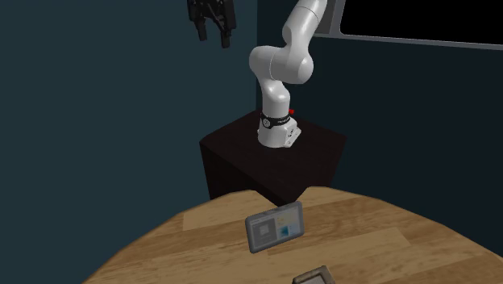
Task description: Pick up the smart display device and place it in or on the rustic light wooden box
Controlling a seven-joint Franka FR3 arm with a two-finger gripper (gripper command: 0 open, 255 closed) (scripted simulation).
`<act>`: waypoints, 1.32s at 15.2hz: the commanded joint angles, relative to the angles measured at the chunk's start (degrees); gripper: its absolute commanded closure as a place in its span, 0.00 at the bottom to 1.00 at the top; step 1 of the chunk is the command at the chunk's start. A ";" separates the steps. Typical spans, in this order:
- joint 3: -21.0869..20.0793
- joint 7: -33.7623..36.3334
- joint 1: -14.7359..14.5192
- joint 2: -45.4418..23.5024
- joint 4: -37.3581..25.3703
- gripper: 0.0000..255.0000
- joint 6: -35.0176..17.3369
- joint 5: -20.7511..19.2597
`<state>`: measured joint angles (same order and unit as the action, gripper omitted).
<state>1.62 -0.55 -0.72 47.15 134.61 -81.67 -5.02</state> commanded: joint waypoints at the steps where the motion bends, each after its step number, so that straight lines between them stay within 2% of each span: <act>1: 0.00 0.00 0.00 0.00 0.00 0.00 0.00 0.00; 11: -7.36 13.51 -1.60 2.39 16.95 0.00 -15.82 9.88; 16: -12.03 19.85 -3.39 -0.47 22.84 0.00 -25.79 15.55; 20: -16.11 24.68 -5.09 -5.41 25.92 0.00 -35.03 20.20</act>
<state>-13.51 22.81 -5.36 42.71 159.88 -114.60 13.98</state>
